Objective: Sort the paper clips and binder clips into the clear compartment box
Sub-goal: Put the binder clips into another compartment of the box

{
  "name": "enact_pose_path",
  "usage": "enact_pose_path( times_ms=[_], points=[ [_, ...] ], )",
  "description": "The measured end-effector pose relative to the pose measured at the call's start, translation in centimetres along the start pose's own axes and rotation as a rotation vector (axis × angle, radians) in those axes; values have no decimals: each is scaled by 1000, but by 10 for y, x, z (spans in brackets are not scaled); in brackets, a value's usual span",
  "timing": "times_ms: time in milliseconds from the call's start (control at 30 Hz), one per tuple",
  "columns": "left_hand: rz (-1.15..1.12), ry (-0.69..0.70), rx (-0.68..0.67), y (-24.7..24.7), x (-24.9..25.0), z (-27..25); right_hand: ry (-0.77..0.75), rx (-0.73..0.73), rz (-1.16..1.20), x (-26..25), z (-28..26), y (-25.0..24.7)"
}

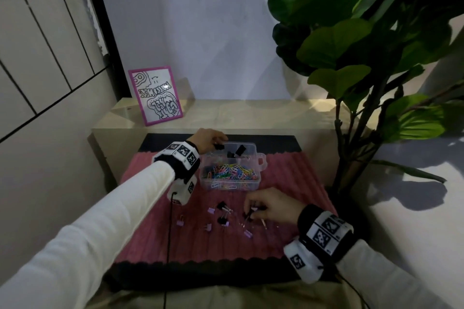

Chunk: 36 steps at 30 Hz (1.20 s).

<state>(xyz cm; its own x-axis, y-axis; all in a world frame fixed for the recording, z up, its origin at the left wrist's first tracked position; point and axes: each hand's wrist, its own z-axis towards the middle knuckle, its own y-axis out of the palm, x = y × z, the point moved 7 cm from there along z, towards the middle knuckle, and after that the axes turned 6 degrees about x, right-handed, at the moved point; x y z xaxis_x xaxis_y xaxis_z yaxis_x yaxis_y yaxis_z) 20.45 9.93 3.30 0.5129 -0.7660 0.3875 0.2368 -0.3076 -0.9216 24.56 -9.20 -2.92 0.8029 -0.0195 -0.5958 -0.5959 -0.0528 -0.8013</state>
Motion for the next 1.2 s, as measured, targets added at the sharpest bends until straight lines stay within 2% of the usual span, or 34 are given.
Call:
enact_pose_path(
  times_ms=[67, 167, 233, 333, 400, 567, 800, 1000, 1067, 1200],
  points=[
    [-68, -17, -23, -1, -10, -11, 89, 55, 200, 9, -1, -8],
    [-134, 10, 42, -16, -21, -33, 184, 163, 572, 16, -5, -24],
    [-160, 15, 50, -23, -28, -52, 224, 198, 712, 19, -5, -31],
    [-141, 10, 13, -23, -35, -85, 257, 164, 815, 18, -2, -27],
    [-121, 18, -12, -18, -41, -106, 269, 137, 827, 16, 2, -24],
    [-251, -22, -136, 5, -58, -139, 293, 134, 854, 13, 10, -22],
    [-292, -30, -134, 17, -56, -161, 271, 110, 782, 12, 15, -28],
    [-278, -4, -117, 22, -52, -169, 250, 20, 631, 1, 18, -35],
    [-312, 1, -111, 22, -50, -171, 220, 39, 580, -4, 23, -50],
    [-287, 24, -118, 24, -41, -175, 196, 208, 444, -1, 54, -95]
  ],
)
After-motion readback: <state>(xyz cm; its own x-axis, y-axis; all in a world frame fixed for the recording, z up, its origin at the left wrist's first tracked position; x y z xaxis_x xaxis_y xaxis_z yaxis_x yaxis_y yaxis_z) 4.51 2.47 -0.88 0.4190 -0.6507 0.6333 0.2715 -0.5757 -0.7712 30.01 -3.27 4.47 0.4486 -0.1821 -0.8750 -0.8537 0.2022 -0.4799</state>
